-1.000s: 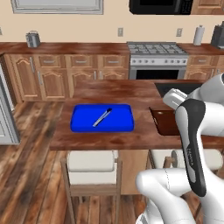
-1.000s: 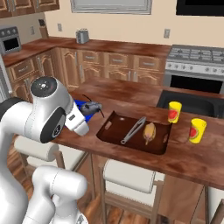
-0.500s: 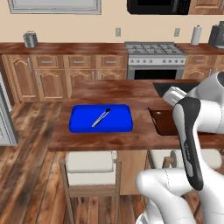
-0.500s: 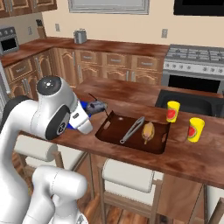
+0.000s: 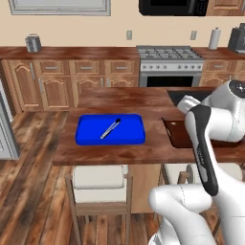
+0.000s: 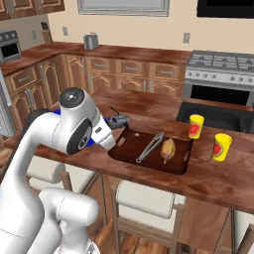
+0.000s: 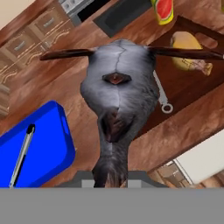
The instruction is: Gather the onion and sweet potato from the fridge and place them on a tray on the dining counter. Then gather the chicken drumstick and fish from the fridge and place them on the other tray.
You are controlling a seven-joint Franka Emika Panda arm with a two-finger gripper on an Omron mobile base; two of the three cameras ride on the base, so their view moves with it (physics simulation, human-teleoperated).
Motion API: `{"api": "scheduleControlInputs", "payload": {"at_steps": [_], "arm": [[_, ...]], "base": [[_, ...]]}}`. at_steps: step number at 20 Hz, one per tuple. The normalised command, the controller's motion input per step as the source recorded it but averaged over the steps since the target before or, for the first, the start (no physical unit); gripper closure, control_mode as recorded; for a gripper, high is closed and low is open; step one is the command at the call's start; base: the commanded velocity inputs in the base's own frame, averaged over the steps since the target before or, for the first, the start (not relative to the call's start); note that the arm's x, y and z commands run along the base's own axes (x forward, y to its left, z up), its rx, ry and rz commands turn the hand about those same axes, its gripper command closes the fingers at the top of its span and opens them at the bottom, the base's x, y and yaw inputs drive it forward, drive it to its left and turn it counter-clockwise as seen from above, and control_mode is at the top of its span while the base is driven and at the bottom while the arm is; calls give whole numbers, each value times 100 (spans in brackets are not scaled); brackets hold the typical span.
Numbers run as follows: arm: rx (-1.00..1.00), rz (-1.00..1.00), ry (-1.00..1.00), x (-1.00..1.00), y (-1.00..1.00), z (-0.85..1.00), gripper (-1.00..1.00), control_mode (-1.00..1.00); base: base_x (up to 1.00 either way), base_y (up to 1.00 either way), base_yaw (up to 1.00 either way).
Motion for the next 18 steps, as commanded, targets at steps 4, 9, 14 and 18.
{"api": "scheduleControlInputs", "payload": {"at_steps": [4,9,14,18], "arm": [[-8,3,0,45,-9,-42,100,-100],[-3,3,0,40,-25,-36,100,-100],[0,2,0,26,-41,-19,100,-100],[0,0,7,37,-9,-31,100,-100]], "base": [[0,0,0],[0,0,0],[0,0,0],[0,0,0]]}}
